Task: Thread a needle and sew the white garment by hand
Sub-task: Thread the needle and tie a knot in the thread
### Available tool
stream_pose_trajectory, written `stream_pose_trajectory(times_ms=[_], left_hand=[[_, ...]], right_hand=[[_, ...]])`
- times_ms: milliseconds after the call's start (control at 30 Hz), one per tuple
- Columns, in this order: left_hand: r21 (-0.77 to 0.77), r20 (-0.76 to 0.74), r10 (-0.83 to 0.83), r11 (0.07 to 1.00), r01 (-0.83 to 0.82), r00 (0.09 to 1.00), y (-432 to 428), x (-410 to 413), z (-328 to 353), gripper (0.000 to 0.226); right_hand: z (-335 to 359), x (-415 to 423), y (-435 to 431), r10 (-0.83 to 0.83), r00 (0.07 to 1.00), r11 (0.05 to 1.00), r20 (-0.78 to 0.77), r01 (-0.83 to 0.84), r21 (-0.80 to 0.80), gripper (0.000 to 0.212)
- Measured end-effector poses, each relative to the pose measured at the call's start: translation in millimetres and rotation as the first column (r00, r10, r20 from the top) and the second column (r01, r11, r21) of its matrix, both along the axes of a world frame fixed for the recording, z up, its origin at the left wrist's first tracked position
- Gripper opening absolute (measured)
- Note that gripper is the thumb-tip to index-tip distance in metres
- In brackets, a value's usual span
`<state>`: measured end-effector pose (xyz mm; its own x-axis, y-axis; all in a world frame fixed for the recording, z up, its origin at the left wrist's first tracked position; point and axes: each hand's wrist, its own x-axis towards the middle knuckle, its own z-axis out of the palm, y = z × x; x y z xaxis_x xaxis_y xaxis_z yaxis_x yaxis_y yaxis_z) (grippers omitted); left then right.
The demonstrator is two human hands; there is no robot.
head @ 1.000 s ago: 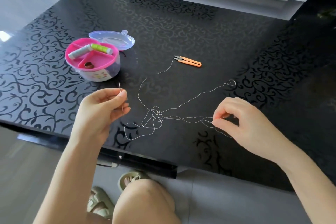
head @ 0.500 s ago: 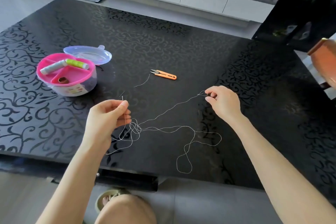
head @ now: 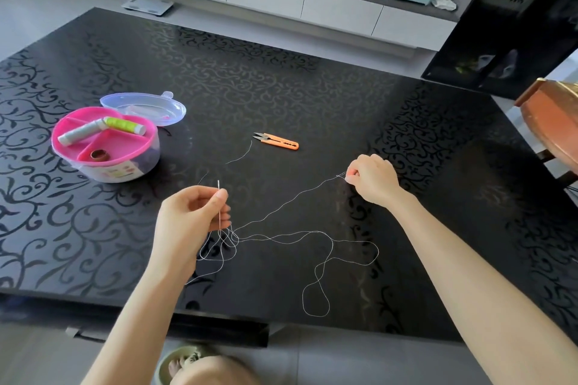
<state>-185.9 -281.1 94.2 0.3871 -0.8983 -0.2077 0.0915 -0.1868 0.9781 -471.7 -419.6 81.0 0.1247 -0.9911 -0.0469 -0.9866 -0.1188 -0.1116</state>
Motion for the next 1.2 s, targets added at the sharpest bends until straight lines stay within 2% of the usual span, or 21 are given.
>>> stream_pose_trajectory(times_ms=[67, 167, 300, 400, 467, 567, 633, 700, 800, 1000, 1200], left_hand=[[-0.021, 0.093, -0.044, 0.999, 0.046, 0.995, 2, -7, 3, 0.011], [-0.067, 0.279, -0.173, 0.978, 0.199, 0.945, 9, -22, 12, 0.012], [-0.155, 0.353, -0.368, 0.883, 0.442, 0.86, 13, -42, 19, 0.015], [-0.159, 0.429, -0.456, 0.811, 0.562, 0.78, 14, -54, 19, 0.01], [-0.186, 0.358, -0.493, 0.794, 0.578, 0.793, 17, -60, 22, 0.008], [-0.271, -0.032, -0.468, 0.854, 0.443, 0.883, 21, -59, 31, 0.004], [-0.292, -0.215, -0.444, 0.879, 0.376, 0.87, 22, -50, 34, 0.012], [-0.277, -0.318, -0.453, 0.885, 0.375, 0.833, 23, -43, 37, 0.015], [-0.237, -0.346, -0.454, 0.889, 0.392, 0.821, 21, -37, 39, 0.013], [-0.205, -0.272, -0.418, 0.905, 0.372, 0.867, 21, -31, 38, 0.005], [-0.165, -0.251, -0.4, 0.915, 0.368, 0.881, 22, -20, 39, 0.006]], right_hand=[[17, 2, 9, 0.051, 0.997, 0.999, 0.065, -0.052, 0.01, 0.015], [61, 11, 36, 0.136, 0.937, 0.981, 0.321, -0.172, 0.087, 0.02], [109, 27, 72, 0.124, 0.813, 0.9, 0.568, -0.333, 0.281, 0.016], [128, 38, 84, 0.091, 0.718, 0.845, 0.69, -0.423, 0.328, 0.015], [133, 46, 90, 0.071, 0.653, 0.814, 0.754, -0.475, 0.334, 0.016], [131, 57, 96, 0.068, 0.635, 0.828, 0.769, -0.467, 0.312, 0.016], [126, 65, 98, 0.11, 0.658, 0.862, 0.745, -0.436, 0.257, 0.017], [121, 72, 101, 0.155, 0.672, 0.879, 0.724, -0.429, 0.211, 0.016], [115, 82, 105, 0.201, 0.695, 0.879, 0.691, -0.439, 0.187, 0.014], [112, 86, 107, 0.209, 0.695, 0.862, 0.688, -0.463, 0.206, 0.014], [108, 68, 99, 0.123, 0.777, 0.798, 0.617, -0.447, 0.404, 0.009]])
